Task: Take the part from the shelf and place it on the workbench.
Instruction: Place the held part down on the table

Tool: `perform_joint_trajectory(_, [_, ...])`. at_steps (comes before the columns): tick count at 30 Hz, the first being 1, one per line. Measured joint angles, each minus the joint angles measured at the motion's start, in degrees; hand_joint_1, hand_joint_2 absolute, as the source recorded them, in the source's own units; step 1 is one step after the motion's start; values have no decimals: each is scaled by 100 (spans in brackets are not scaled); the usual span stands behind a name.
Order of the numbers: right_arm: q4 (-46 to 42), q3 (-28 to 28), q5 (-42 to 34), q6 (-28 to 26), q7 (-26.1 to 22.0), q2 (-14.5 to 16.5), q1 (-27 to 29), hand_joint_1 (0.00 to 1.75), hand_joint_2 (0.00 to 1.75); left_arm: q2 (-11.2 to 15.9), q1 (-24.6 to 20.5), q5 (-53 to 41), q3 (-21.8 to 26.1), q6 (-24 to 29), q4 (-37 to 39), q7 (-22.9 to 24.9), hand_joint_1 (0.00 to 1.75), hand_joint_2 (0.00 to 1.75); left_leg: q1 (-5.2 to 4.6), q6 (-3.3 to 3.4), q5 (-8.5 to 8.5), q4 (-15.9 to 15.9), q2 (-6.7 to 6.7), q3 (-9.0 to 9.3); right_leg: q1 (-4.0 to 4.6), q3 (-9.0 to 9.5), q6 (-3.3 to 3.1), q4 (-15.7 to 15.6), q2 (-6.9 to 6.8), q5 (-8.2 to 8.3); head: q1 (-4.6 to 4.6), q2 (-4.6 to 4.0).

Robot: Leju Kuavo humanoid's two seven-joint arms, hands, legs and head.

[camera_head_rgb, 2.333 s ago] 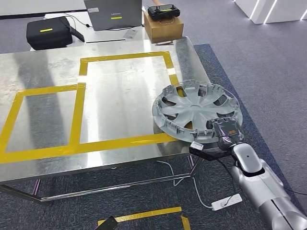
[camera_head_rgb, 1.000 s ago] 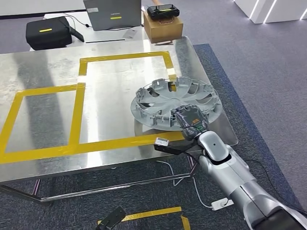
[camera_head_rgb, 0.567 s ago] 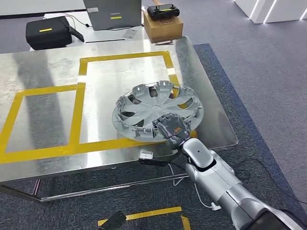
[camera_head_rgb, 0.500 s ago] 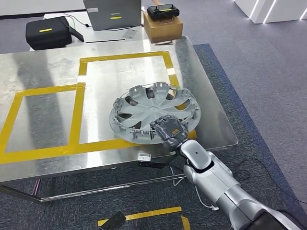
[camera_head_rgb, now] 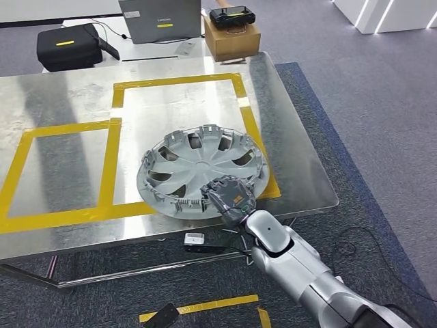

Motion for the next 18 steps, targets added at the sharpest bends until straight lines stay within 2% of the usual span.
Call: perform_joint_trajectory(18, [89, 76, -25, 43, 244, -235, 38, 154, 175, 107, 84, 63, 8, 90, 0, -1, 0, 175, 0, 0, 0, 0, 0, 1, 0, -1, 0, 0, -2, 0, 0, 0])
